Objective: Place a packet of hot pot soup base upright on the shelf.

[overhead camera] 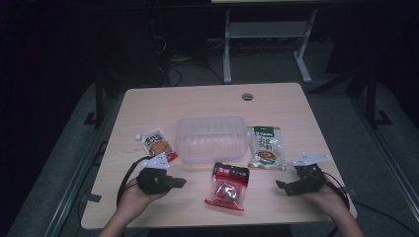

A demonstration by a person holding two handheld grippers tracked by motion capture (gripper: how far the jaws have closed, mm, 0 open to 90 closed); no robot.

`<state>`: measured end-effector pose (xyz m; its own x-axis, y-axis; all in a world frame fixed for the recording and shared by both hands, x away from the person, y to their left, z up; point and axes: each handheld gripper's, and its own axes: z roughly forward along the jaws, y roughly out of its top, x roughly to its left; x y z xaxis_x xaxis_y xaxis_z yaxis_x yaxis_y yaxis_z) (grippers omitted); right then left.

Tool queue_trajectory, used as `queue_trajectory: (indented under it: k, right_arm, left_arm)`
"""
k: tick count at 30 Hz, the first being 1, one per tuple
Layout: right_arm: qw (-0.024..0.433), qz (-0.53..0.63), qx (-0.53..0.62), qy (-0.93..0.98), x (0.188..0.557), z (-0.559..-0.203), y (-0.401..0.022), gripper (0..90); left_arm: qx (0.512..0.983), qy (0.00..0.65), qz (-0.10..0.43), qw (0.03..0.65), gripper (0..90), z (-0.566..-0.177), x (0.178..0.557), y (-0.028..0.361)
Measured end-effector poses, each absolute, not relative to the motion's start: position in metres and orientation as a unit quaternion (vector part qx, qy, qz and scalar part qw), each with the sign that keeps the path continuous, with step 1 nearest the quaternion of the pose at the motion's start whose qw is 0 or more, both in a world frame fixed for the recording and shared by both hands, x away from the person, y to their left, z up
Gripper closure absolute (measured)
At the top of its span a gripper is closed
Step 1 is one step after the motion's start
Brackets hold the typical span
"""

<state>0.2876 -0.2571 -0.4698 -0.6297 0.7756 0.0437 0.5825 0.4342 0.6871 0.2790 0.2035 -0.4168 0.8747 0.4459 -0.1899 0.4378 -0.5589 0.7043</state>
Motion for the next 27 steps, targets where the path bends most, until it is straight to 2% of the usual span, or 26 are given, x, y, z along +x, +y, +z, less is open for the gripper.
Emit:
queue_trajectory:
  k: [19,27]
  right_arm:
    - [0.139,0.341,0.409,0.835,0.287,-0.47,-0.257,3.6]
    - [0.14,0.343,0.408,0.834,0.288,-0.47,-0.257,3.7]
  left_arm:
    - [0.896,0.21,-0.026,0.391,89.8,-0.426,0.275,0.145]
    - [0.9,0.207,-0.024,0.383,89.8,-0.433,0.272,0.132]
